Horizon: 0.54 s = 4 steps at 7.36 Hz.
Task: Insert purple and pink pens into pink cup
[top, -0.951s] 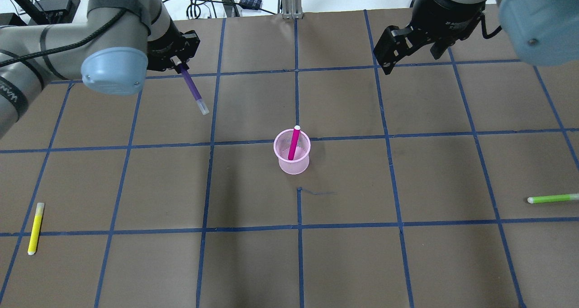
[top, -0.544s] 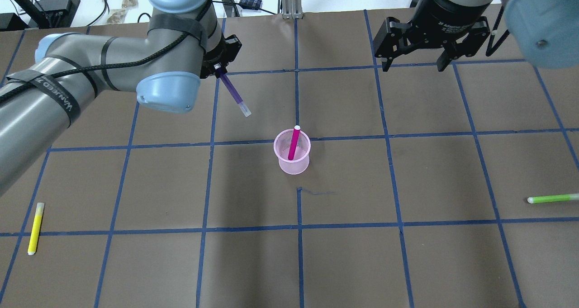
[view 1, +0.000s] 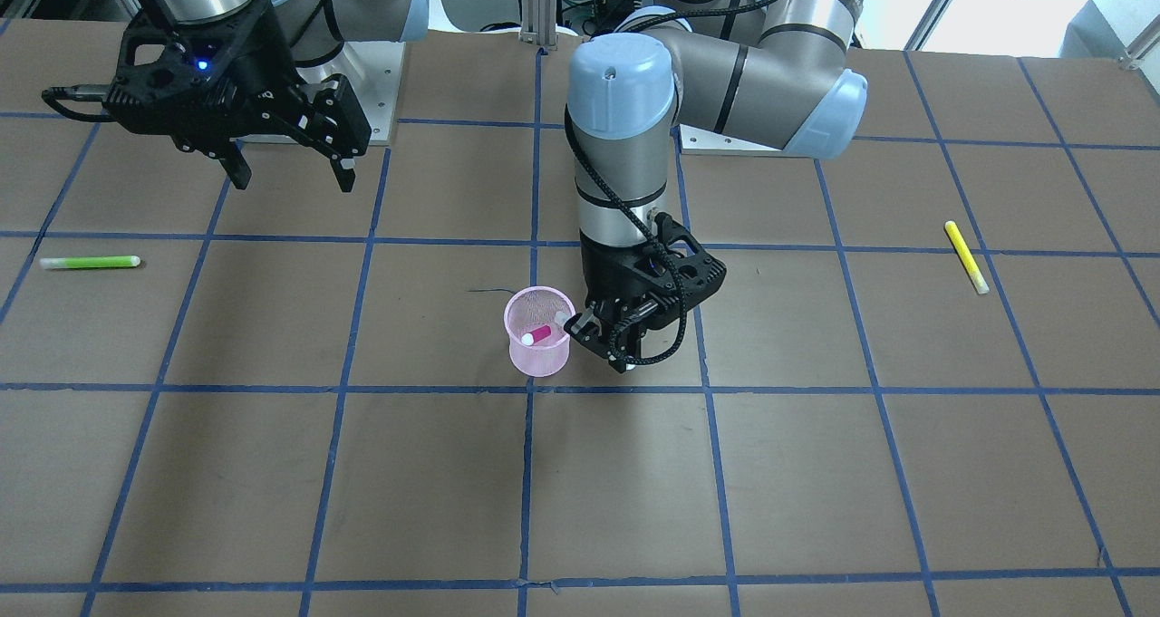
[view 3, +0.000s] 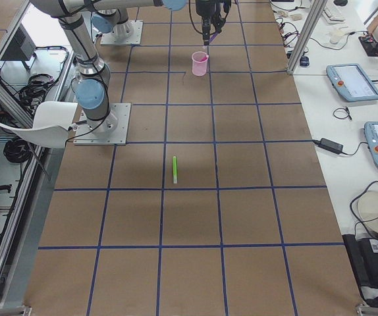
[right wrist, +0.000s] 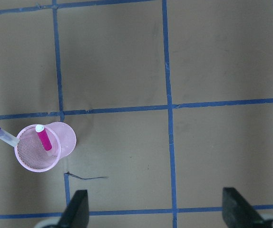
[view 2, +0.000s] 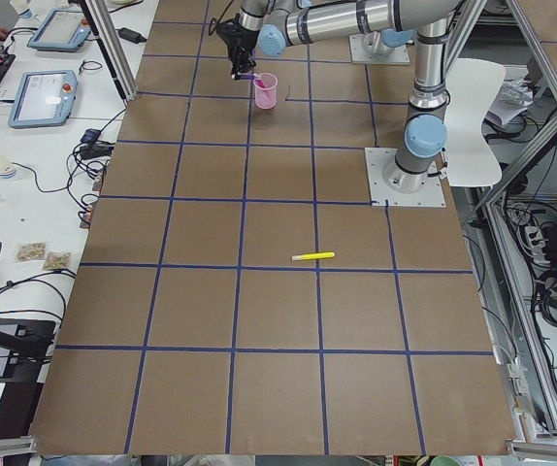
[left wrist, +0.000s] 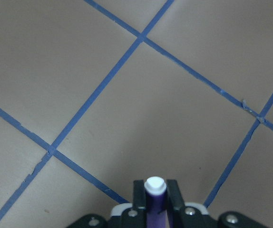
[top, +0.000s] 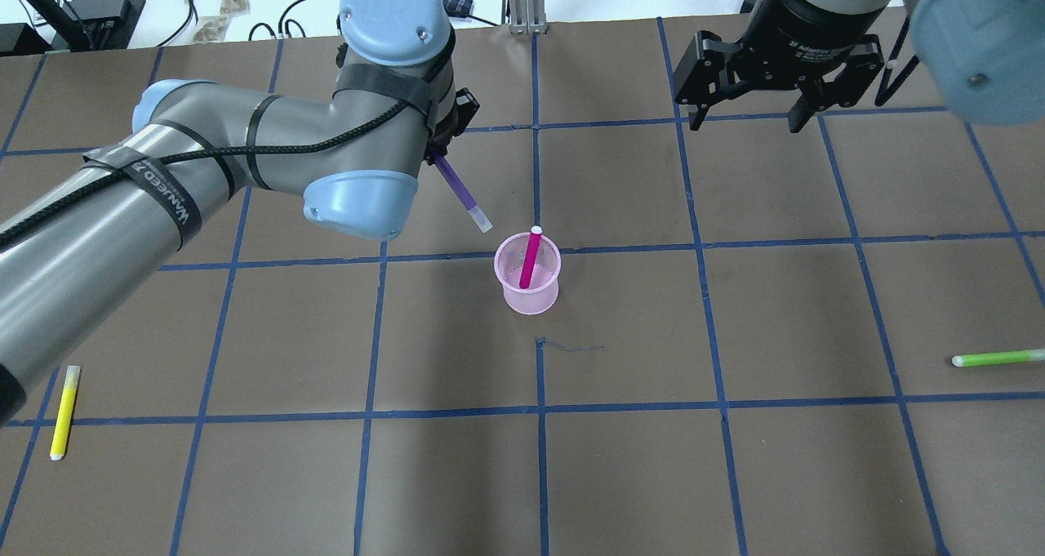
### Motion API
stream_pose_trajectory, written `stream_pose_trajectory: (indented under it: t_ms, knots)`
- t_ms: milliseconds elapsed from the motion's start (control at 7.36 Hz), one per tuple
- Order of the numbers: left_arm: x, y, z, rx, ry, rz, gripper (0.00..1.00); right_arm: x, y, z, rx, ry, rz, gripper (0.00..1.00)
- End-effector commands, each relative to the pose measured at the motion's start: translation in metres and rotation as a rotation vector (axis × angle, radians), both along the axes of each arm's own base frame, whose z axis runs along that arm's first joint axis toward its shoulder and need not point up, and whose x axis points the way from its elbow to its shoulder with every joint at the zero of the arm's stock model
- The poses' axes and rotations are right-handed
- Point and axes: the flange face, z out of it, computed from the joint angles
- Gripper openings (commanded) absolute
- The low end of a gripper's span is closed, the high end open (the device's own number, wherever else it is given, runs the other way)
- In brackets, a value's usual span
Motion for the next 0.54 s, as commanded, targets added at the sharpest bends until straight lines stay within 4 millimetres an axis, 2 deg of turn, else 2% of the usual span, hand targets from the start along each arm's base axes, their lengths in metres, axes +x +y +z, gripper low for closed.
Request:
stream_pose_trajectory:
  t_ms: [0, 408]
  knots:
    - [-0.021, 0.013, -0.014, -0.018, -0.039, 0.007, 0.0, 0.0, 0.004, -0.005, 0.01, -0.001, 0.002, 1.0]
    - [-0.045, 0.03, -0.026, -0.035, -0.072, 0.012, 0.0, 0.0, 0.004, -0.007, 0.014, -0.004, 0.004, 1.0]
